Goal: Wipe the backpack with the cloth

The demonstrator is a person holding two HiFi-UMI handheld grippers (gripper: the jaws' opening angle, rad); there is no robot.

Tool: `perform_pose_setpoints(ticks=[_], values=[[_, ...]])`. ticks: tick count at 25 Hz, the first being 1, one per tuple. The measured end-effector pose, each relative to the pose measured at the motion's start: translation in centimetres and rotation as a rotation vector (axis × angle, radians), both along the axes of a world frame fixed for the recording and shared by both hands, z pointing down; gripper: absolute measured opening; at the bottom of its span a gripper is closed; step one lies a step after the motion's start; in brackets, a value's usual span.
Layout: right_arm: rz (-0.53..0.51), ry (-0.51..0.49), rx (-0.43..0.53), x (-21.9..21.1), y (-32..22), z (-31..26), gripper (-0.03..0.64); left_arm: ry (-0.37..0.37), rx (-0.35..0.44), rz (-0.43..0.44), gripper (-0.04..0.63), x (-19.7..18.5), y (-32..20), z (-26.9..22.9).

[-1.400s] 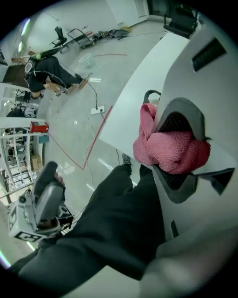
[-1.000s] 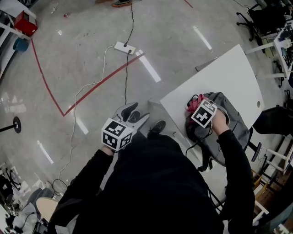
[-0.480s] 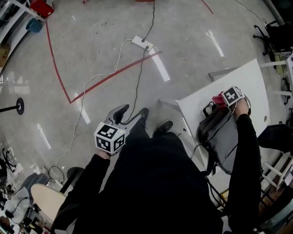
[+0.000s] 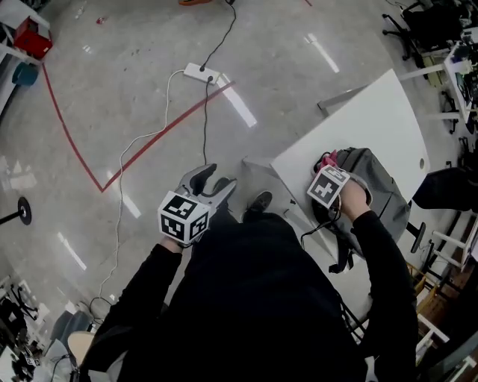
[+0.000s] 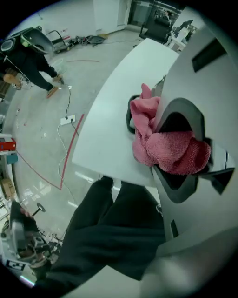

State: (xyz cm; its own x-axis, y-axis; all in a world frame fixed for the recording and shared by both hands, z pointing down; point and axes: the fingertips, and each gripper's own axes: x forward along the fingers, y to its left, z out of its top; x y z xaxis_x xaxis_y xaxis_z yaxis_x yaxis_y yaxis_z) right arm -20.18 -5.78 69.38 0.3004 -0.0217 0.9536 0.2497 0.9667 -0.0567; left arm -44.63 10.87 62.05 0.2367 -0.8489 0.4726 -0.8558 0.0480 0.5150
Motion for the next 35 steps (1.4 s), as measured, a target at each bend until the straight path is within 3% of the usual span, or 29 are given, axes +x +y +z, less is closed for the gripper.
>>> perform_pose_setpoints(ticks=[5,10,14,23,29,32,35], values=[[-0.096,-0.023,-0.034,0.7,5.2,-0.1,0.152,-0.012,0.021,0.116,0.276,1.3,-3.3,-0.1],[0.0,-0.069,-0.152,0.1,7.5,-1.7,0.152,-0.031,0.034,0.205,0.276,2.5,-5.5,-1.1],[-0.05,-0.053,-0.043,0.8,3.6,-0.8,0.152,-0.048,0.048,0.217,0.276,2.3,-6.8,-2.0],[0.093,-0.074,0.148,-0.2,-13.3,-0.8,0.152,-0.02,-0.033,0.04,0.276,-0.7,-4.0,0.0],[0.196,-0.025,0.258,-0.9,-22.5,-0.3,0.152,0.007,-0.089,-0.107,0.276,-2.2,0.7,0.6],[0.234,0.027,0.318,-0.3,-24.8,-0.3,0.152,0.014,-0.094,-0.17,0.275,-3.0,2.3,0.6],[0.297,-0.003,0.283,-0.2,-22.5,-0.5,0.149,0.032,-0.095,-0.177,0.275,-2.7,3.1,0.8]])
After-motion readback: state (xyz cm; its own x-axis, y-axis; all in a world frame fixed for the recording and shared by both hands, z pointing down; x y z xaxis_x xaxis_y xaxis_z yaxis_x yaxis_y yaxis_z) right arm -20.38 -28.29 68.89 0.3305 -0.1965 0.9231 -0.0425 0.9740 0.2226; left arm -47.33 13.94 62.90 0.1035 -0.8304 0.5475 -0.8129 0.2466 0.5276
